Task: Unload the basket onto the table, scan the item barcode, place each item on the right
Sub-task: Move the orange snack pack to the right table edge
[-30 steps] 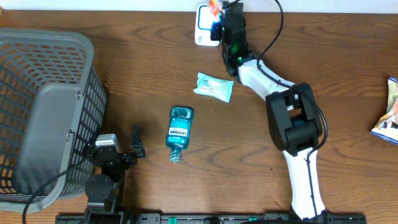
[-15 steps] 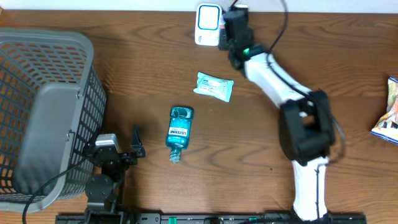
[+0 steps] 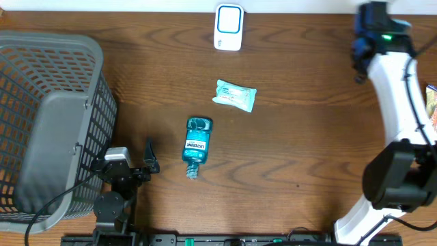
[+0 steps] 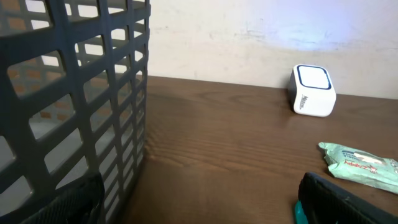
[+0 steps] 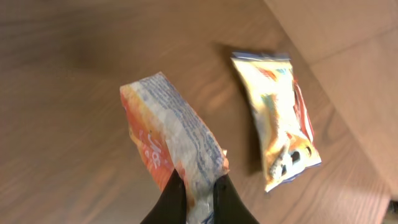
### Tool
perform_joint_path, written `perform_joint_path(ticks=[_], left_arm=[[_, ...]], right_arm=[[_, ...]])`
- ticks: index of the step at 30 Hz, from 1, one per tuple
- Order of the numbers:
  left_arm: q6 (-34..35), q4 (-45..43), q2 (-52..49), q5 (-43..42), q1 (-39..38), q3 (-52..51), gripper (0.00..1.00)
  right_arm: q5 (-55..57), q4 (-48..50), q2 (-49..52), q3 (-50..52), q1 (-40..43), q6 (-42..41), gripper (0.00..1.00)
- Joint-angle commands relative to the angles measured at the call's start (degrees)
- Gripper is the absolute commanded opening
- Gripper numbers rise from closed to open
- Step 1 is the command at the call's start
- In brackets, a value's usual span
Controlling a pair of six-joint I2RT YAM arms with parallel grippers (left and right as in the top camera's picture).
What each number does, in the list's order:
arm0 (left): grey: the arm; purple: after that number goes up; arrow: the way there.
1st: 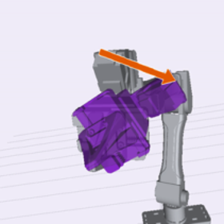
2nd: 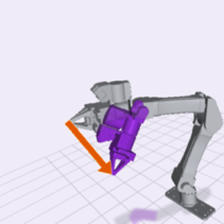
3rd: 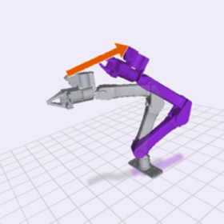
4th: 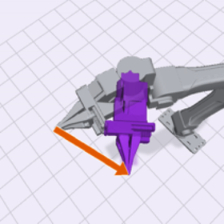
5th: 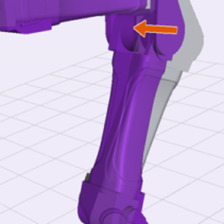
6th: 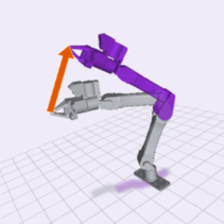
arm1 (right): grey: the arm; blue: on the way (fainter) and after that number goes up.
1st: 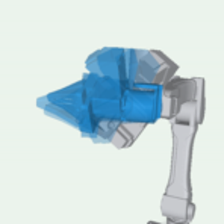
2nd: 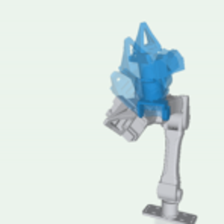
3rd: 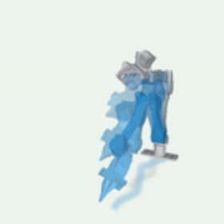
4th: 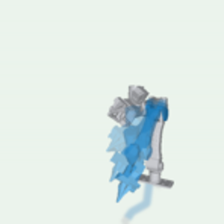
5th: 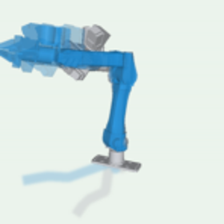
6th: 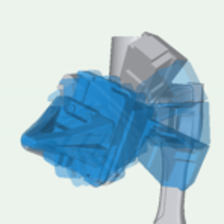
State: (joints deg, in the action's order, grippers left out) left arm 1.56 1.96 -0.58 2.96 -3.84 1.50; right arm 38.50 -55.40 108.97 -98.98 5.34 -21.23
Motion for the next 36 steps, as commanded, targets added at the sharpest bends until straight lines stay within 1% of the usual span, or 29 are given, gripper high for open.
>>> perform_joint_path(ticks=[1,6,8,10,11,12,13,17,20,21,22,23,26,29,32,33,34,35,36], left_arm=[[0.5,1.9,0.3,1.0,0.3,-1.3,1.0],[0.5,1.9,0.3,0.9,0.3,-1.3,1.0],[0.5,1.9,0.3,0.9,0.3,-1.3,1.0],[0.5,1.9,0.3,0.9,0.3,-1.3,1.0],[0.5,1.9,0.3,1.0,0.3,-1.3,1.0],[0.5,1.9,0.3,0.9,0.3,-1.3,1.0],[0.5,1.9,0.3,1.0,0.3,-1.3,1.0],[0.5,1.9,0.3,0.9,0.3,-1.3,1.0],[0.5,1.9,0.3,0.9,0.3,-1.3,1.0],[0.5,1.9,0.3,1.0,0.3,-1.3,1.0],[0.5,1.9,0.3,1.0,0.3,-1.3,1.0],[0.5,1.8,0.3,0.9,0.3,-1.3,1.0],[0.5,1.9,0.3,0.9,0.3,-1.3,1.0],[0.5,1.9,0.3,1.0,0.3,-1.3,1.0],[0.5,1.9,0.3,0.9,0.3,-1.3,1.0],[0.5,1.9,0.3,1.0,0.3,-1.3,1.0],[0.5,1.9,0.3,1.0,0.3,-1.3,1.0],[0.5,1.9,0.3,0.9,0.3,-1.3,1.0],[0.5,1.9,0.3,1.0,0.3,-1.3,1.0]], right_arm=[[-1.0,3.7,0.9,7.1,7.8,-4.0,0.01],[-1.2,12.6,0.9,16.2,15.2,-3.8,0.01],[-3.3,15.6,0.9,18.6,17.5,-3.8,0.02],[-6.1,16.4,0.8,18.7,19.0,-3.8,0.25],[-7.2,16.4,0.5,18.3,19.4,-3.8,0.45],[-8.3,15.7,0.1,17.4,19.4,-3.8,0.8],[-9.4,15.0,-0.3,16.6,19.3,-3.8,0.99],[-18.7,10.6,-4.0,12.0,18.1,-3.8,0.99],[-30.5,9.1,-9.0,9.9,16.3,-3.8,0.99],[-36.9,9.1,-11.6,9.8,15.1,-4.1,0.99],[-39.0,9.1,-12.3,9.8,14.7,-4.3,0.99],[-44.0,8.9,-14.5,9.8,12.8,-5.5,0.99],[-49.6,8.1,-16.3,9.9,8.0,-7.4,0.99],[-50.8,7.9,-15.6,10.0,0.2,-6.8,0.99],[-50.8,9.8,-12.0,10.0,-9.4,-1.5,0.99],[-50.8,10.3,-10.9,10.0,-11.1,-0.8,0.99],[-49.7,11.9,-7.1,10.0,-15.5,-0.1,0.99],[-48.7,12.1,-6.1,10.0,-16.3,-0.1,0.99],[-44.5,12.3,-3.7,10.0,-17.9,-1.0,0.99]])
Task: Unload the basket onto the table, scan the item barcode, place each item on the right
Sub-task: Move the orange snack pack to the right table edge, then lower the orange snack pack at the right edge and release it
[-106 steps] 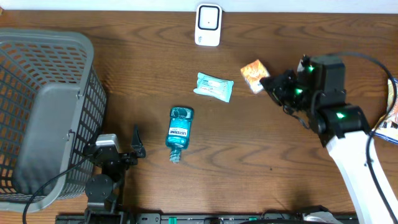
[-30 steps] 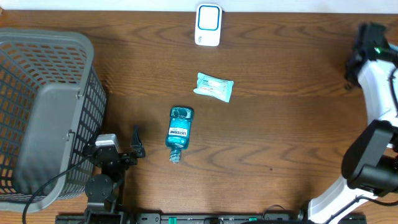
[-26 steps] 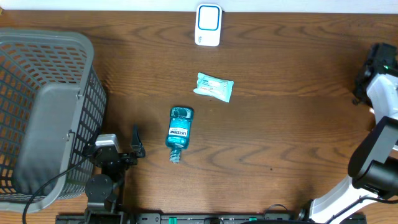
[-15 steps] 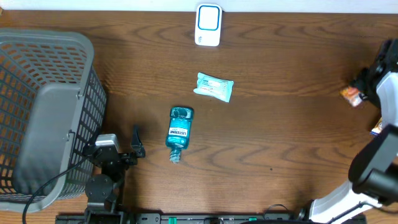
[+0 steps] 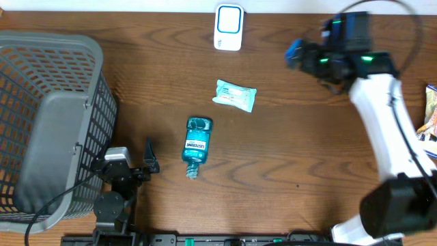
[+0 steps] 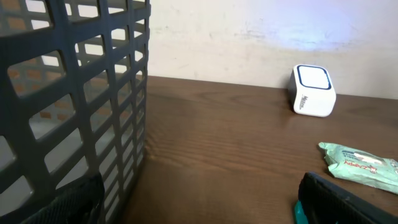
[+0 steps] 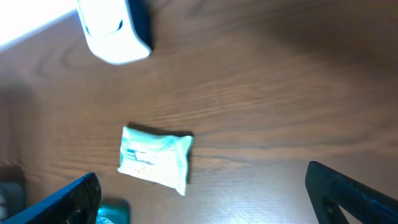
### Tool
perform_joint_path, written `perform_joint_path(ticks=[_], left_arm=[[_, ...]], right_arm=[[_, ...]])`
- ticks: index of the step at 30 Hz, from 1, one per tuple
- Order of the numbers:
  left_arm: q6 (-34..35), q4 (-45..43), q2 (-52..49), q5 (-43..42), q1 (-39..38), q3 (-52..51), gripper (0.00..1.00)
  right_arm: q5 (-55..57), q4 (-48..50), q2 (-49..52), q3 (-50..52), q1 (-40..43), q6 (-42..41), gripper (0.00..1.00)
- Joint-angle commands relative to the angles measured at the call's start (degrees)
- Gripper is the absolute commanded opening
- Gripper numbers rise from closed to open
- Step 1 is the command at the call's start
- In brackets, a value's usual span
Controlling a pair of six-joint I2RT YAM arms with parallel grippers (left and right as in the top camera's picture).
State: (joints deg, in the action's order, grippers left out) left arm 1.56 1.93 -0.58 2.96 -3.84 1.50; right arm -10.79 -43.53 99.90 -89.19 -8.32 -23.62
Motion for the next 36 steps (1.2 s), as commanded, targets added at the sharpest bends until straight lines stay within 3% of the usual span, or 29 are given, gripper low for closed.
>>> perform_joint_path(ticks=[1,2,3,4,6,8,10,15,20,27,36], left_arm=[[0.5,1.9,0.3,1.0,0.3,-1.3,1.0],[0.5,1.9,0.3,0.9,0.3,-1.3,1.0],[0.5,1.9,0.3,1.0,0.3,-1.3,1.0],[0.5,1.9,0.3,1.0,0.3,-1.3,1.0],[0.5,1.9,0.3,1.0,0.3,-1.3,1.0],[0.5,1.9,0.3,1.0,0.3,-1.3,1.0],[0.5,1.9,0.3,1.0,0.3,-1.3,1.0],[0.5,1.9,0.3,1.0,0.3,-1.3,1.0],[0.5,1.9,0.3,1.0,0.3,-1.3,1.0],[0.5,1.9,0.3,1.0,0.3,-1.3,1.0],[0.5,1.9,0.3,0.9,0.3,-1.3,1.0]], right_arm=[[8.3,0.5,6.8,0.2,-4.8,-0.4,0.99],[10.7,0.4,7.7,0.2,-5.0,-1.8,0.97],[15.9,0.4,10.3,0.2,-5.2,-4.9,0.75],[17.4,0.4,12.2,0.2,-5.1,-5.9,0.6],[16.2,0.5,14.9,0.2,-5.0,-5.9,0.52],[22.9,-0.2,17.0,0.2,-4.4,-6.8,0.3],[29.9,-0.2,17.0,0.2,-2.8,-9.8,0.16],[34.0,-1.2,17.3,0.2,2.5,-10.1,0.06],[35.8,-2.3,17.6,1.2,10.6,-10.0,0.1],[35.6,-1.9,17.6,2.3,20.2,-10.0,0.03],[28.0,5.7,17.6,8.7,25.7,-10.0,0.01]])
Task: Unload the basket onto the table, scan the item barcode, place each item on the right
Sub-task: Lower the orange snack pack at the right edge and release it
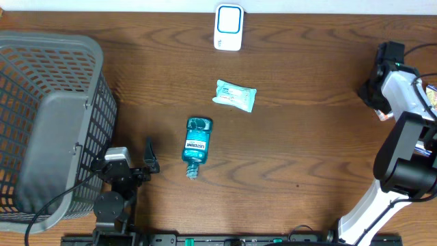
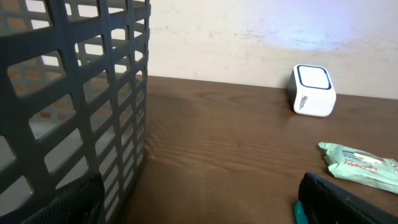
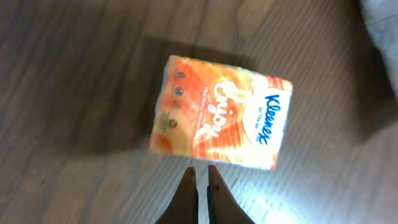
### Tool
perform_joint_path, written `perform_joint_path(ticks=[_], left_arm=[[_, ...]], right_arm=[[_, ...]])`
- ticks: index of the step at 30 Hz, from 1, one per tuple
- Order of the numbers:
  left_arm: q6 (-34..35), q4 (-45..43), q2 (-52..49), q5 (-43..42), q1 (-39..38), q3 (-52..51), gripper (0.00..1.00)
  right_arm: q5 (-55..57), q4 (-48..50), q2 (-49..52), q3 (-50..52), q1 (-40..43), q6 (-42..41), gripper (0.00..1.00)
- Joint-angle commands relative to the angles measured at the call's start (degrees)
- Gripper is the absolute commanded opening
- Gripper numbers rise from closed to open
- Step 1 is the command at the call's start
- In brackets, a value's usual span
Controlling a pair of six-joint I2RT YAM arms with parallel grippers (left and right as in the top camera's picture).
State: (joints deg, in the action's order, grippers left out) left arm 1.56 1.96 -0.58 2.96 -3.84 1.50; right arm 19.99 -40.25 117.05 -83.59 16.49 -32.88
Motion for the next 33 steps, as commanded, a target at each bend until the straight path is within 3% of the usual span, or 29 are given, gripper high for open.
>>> perform_joint_path(ticks=[1,7,14,21,24,27,30,33], left_arm=[[0.5,1.9,0.3,1.0,0.3,-1.3,1.0],[0.5,1.9,0.3,0.9,0.3,-1.3,1.0],[0.5,1.9,0.3,0.9,0.3,-1.3,1.0],[0.5,1.9,0.3,0.9,0.3,-1.3,1.0],[0.5,1.9,0.3,1.0,0.3,-1.3,1.0],[0.5,1.9,0.3,1.0,0.3,-1.3,1.0],[0.5,1.9,0.3,1.0,0.3,-1.3,1.0],[0.5,1.9,0.3,1.0,0.3,-1.3,1.0]], right_arm=[[-2.7,3.3,0.4,3.9,1.0,-0.7,0.02],[-1.6,13.4,0.4,10.7,1.3,0.3,0.04],[6.8,15.2,0.4,10.8,4.7,-1.3,0.02],[7.9,17.6,0.4,10.8,11.0,-1.8,0.1],[2.4,17.6,0.1,10.5,11.9,-0.3,0.12],[-9.9,17.7,-1.4,9.6,11.8,3.0,0.11],[-21.0,17.7,-4.1,9.2,11.6,6.4,0.01],[-28.9,19.0,-7.4,9.2,11.5,6.4,0.01]])
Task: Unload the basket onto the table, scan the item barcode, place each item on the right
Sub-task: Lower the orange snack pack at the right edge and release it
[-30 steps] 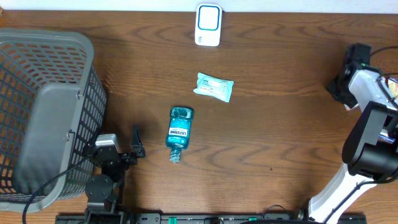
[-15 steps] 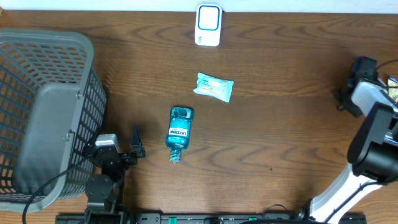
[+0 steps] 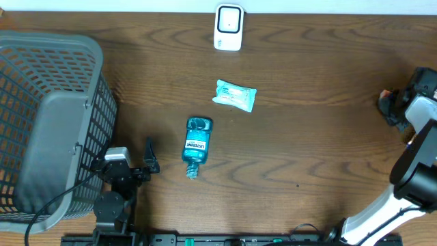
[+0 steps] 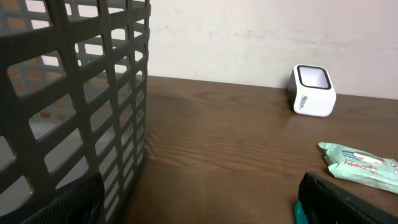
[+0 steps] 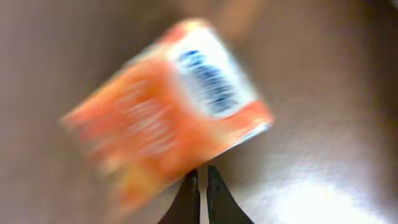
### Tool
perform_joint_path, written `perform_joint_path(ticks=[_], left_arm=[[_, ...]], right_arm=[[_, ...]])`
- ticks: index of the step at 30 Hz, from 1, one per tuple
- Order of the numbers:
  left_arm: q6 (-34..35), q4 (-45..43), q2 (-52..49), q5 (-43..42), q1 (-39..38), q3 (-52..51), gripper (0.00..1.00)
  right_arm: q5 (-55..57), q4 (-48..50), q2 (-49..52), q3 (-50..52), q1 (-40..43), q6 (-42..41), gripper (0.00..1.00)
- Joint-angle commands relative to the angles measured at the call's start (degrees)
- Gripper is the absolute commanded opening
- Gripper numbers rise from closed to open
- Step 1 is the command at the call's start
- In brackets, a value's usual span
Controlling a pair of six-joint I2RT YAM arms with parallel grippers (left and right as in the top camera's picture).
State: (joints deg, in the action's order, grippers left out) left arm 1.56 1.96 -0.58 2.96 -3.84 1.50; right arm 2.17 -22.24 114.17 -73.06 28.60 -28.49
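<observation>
In the right wrist view an orange Kleenex tissue pack (image 5: 165, 109) shows blurred, with a blue and white label. It lies just past my right gripper (image 5: 200, 179), whose fingers are shut with only a thin slit between them. The pack's lower edge meets the left fingertip; nothing shows between the fingers. In the overhead view my right gripper (image 3: 390, 107) is at the table's far right edge, and the pack is out of view there. The white barcode scanner (image 3: 228, 27) stands at the back centre. My left gripper (image 3: 142, 166) rests open beside the basket.
A grey plastic basket (image 3: 48, 61) fills the left side. A pale green wipes pack (image 3: 235, 95) lies mid-table, with a teal Listerine bottle (image 3: 196, 145) on its side in front of it. In the left wrist view the basket wall (image 4: 74, 106) is close by.
My right arm has shifted further toward the right edge of the table. The Kleenex pack now sits turned and blurred in the wrist view. The fingers stay shut. The left arm is unchanged.
First my right gripper was shut on an orange pack at the back right, near another packet. Then it was open, over by the scanner and the wipes pack. Then it was shut at the right edge above a lying Kleenex pack, and it stays there now.
</observation>
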Motion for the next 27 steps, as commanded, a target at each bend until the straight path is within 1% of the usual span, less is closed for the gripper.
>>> perform_joint_path(ticks=[1,6,9,14,15,16,17,20,22,23,25,27], left_arm=[[0.5,1.9,0.3,1.0,0.3,-1.3,1.0],[0.5,1.9,0.3,1.0,0.3,-1.3,1.0],[0.5,1.9,0.3,1.0,0.3,-1.3,1.0],[0.5,1.8,0.3,1.0,0.3,-1.3,1.0],[0.5,1.9,0.3,0.9,0.3,-1.3,1.0],[0.5,1.9,0.3,0.9,0.3,-1.3,1.0],[0.5,1.9,0.3,1.0,0.3,-1.3,1.0],[0.5,1.9,0.3,0.9,0.3,-1.3,1.0],[0.5,1.9,0.3,0.9,0.3,-1.3,1.0],[0.5,1.9,0.3,1.0,0.3,-1.3,1.0],[0.5,1.9,0.3,1.0,0.3,-1.3,1.0],[0.5,1.9,0.3,0.9,0.3,-1.3,1.0]], right_arm=[[-11.8,1.6,-5.5,-1.3,-0.6,0.8,0.01],[-8.9,6.9,-4.4,-1.2,-1.1,-0.2,0.02],[-8.5,10.0,-2.2,-1.2,-2.2,-0.2,0.04],[-8.4,12.0,1.0,-1.2,-4.6,0.3,0.06],[-8.0,12.2,1.3,-1.2,-4.9,0.3,0.06],[-7.0,12.2,1.7,-1.2,-5.4,0.3,0.03],[-4.2,11.8,1.8,-1.2,-5.8,0.3,0.01],[6.0,11.1,1.8,-1.2,-5.9,0.3,0.01],[14.1,10.1,1.8,-1.2,-5.7,0.3,0.01],[21.0,9.0,1.8,-1.2,-5.6,0.3,0.01],[26.6,8.3,1.8,-1.2,-5.2,0.9,0.01],[27.3,8.3,1.8,-1.2,-4.6,3.8,0.01]])
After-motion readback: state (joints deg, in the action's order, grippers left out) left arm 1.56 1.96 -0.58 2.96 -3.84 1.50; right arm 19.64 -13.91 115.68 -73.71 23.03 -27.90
